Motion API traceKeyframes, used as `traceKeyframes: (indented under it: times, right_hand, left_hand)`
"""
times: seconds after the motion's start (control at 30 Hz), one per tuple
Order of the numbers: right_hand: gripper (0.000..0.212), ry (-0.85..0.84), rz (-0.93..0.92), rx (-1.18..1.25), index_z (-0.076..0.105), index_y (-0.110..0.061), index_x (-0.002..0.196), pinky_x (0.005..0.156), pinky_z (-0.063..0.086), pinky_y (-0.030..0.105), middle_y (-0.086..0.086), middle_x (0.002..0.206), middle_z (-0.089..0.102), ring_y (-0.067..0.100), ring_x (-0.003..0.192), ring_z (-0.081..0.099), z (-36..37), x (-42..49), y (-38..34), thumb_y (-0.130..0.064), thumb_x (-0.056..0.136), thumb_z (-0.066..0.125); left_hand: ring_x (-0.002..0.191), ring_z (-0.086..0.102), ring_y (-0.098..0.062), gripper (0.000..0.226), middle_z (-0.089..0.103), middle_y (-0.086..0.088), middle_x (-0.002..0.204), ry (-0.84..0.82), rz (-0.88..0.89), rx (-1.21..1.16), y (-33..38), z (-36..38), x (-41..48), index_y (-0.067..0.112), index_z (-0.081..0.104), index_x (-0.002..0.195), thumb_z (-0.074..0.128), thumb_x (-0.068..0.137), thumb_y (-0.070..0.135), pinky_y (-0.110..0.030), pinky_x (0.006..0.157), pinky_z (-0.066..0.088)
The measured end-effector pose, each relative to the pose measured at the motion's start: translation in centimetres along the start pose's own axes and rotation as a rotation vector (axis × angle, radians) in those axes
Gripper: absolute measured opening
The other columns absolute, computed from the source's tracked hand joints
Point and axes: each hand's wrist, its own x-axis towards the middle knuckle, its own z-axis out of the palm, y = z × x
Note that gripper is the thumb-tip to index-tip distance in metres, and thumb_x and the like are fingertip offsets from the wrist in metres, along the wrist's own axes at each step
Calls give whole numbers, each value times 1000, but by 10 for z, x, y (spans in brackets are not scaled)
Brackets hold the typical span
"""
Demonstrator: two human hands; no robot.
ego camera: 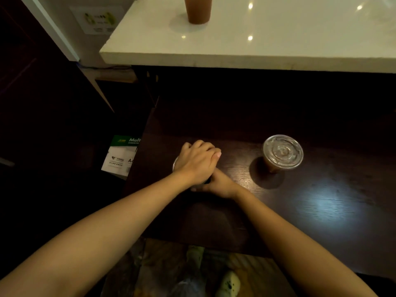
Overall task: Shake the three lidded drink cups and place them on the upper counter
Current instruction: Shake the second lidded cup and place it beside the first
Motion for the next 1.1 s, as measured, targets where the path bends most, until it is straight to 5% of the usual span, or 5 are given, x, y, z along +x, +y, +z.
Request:
traceKeyframes:
  times: [0.37,0.47,0.7,0.9,1.1]
  right_hand:
    - [56,83,1,19,53,-12,124,89,48,12,-2,117,63,4,106,59,3,-1,2,-11,74,77]
    - [60,172,-3,35,51,-11,126,95,50,24,2,119,64,12,111,60,13,-2,4,-14,72,78]
    - [74,494,-60,72,38,-34,126,93,47,22,-7,123,56,7,113,56,52,0,2,-28,65,79]
    - [68,602,-102,-61,39,-15,133,103,42,27,-1,132,48,12,123,47,79,-12,9,-16,75,74]
    - [74,364,-135,-143,41,-20,133,105,41,32,-5,131,48,12,123,45,45,-9,13,-32,69,78]
  left_hand:
    - [134,29,-14,46,40,5,144,-41,46,11,-1,-5,-1,28,38,138,19,98,41,-37,103,22]
    - [141,19,-14,50,33,3,149,-79,46,-10,-4,-8,-3,26,30,142,18,98,43,-41,115,11]
    - [134,36,-23,53,45,-7,142,79,-475,-335,-15,-4,-20,13,39,137,18,98,41,-43,109,27]
    - [131,40,-17,43,54,-3,134,224,-299,-538,-29,-8,-24,11,51,129,25,100,29,-28,105,29]
    - [131,37,-14,41,51,-4,134,103,2,-537,-45,-12,-19,12,48,132,36,98,30,-31,110,30]
